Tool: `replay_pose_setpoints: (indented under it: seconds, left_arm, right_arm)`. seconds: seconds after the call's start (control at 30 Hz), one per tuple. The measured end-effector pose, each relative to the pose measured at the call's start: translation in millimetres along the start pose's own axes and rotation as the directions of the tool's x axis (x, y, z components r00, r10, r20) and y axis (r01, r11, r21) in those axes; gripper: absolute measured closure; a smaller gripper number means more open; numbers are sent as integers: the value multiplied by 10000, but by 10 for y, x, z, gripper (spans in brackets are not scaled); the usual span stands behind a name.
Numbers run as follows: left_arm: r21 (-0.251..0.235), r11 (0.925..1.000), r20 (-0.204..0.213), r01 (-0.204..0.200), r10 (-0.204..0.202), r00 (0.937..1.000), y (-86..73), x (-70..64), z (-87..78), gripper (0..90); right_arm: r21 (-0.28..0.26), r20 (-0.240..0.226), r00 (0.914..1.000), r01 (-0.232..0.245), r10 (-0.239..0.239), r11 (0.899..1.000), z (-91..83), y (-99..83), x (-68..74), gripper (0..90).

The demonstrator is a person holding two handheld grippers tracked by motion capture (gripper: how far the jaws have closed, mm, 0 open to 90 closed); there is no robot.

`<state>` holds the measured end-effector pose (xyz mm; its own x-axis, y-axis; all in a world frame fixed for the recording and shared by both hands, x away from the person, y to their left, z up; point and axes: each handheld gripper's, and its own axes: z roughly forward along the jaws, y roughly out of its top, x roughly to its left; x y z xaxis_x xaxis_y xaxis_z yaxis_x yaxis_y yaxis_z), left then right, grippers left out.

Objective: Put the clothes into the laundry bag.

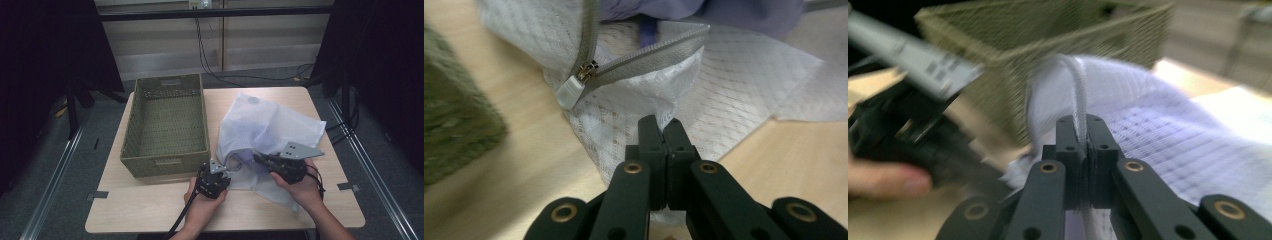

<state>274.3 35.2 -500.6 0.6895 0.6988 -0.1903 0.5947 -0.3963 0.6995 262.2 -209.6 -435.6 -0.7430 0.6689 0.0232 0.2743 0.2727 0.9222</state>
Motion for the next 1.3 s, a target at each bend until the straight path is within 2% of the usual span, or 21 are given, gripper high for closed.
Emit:
replay_pose_setpoints:
  seconds: [0.13, 0.27, 0.4, 0.43, 0.47, 0.5, 0.57, 0.6, 0.63, 0.67, 0.7, 0.8, 0.9, 0.97, 1.03, 1.07, 1.13, 1.17, 1.2, 1.23, 1.3]
  left_arm:
    - [321, 9985, 280, -438, 429, 9987, -10, 13, -36, 899]
    - [430, 9961, 579, -773, 747, 9955, -48, 27, -94, 900]
    - [609, 9942, 868, -888, 833, 9927, -101, 34, -168, 900]
    - [689, 9934, 1004, -921, 850, 9913, -113, 44, -190, 900]
    - [620, 9954, 1127, -726, 653, 9915, -135, 43, -199, 900]
    - [713, 9944, 1268, -777, 683, 9896, -147, 59, -221, 900]
    - [613, 9961, 1292, -636, 553, 9901, -177, 58, -238, 900]
    - [600, 9964, 1323, -591, 508, 9899, -184, 65, -243, 900]
    - [481, 9979, 1362, -435, 366, 9900, -192, 67, -236, 900]
    - [469, 9979, 1354, -446, 379, 9901, -194, 71, -236, 900]
    - [468, 9978, 1335, -471, 405, 9902, -199, 77, -239, 900]
    - [348, 9989, 1355, -313, 263, 9904, -203, 98, -226, 897]
    - [237, 9997, 1314, 29, -60, 9913, -193, 105, -204, 895]
    - [199, 9997, 1295, 154, -179, 9914, -188, 116, -194, 894]
    - [216, 9993, 1291, 300, -325, 9911, -185, 129, -192, 893]
    - [212, 9993, 1266, 317, -341, 9914, -187, 139, -196, 892]
    - [129, 9987, 1154, 500, -512, 9920, -200, 166, -208, 883]
    - [28, 9982, 1150, 594, -593, 9916, -207, 182, -217, 866]
    - [-84, 9977, 1167, 679, -664, 9909, -211, 192, -226, 811]
    - [-263, 9967, 1178, 769, -733, 9903, -215, 209, -255, 641]
    - [-808, 9933, 1184, 828, -729, 9903, -210, 243, -345, 571]
  right_arm:
    - [1843, -350, 9992, 246, -185, 9826, 290, -157, 43, 880]
    - [2702, 830, 9955, -672, 463, 9605, 469, -236, -123, 886]
    - [3137, 2225, 9743, -1065, 359, 9435, 561, -288, -369, 888]
    - [3270, 2559, 9660, -1225, 370, 9370, 576, -292, -436, 889]
    - [3256, 3541, 9350, -1444, 211, 9344, 603, -296, -619, 891]
    - [3256, 3541, 9350, -1444, 211, 9344, 603, -296, -619, 891]
    - [3036, 4418, 8957, -2017, 500, 9312, 604, -311, -819, 891]
    - [2969, 4576, 8862, -2285, 718, 9272, 599, -323, -903, 891]
    - [2542, 3925, 9091, -2530, 1395, 9335, 564, -321, -967, 888]
    - [2542, 3925, 9091, -2530, 1395, 9335, 564, -321, -967, 888]
    - [2423, 3532, 9245, -2387, 1437, 9404, 535, -306, -941, 887]
    - [2029, 2354, 9663, -1541, 1046, 9670, 386, -242, -757, 882]
    - [1833, 1190, 9918, -672, 457, 9808, 201, -206, -512, 878]
    - [2214, 831, 9964, -336, 154, 9746, 157, -267, -420, 877]
    - [3119, 1572, 9873, -288, -216, 9497, 180, -380, -447, 883]
    - [3347, 1986, 9801, -676, -2, 9399, 176, -441, -508, 884]
    - [3151, 2493, 9655, -1539, 747, 9365, 108, -545, -649, 859]
    - [3005, 2634, 9602, -1737, 934, 9378, 47, -565, -680, 798]
    - [2808, 2432, 9640, -1757, 1072, 9435, -30, -565, -695, 729]
    - [2132, 1948, 9706, -1824, 1411, 9598, -224, -529, -685, 601]
    - [1771, 2013, 9690, -1800, 1434, 9676, -342, -511, -673, 543]
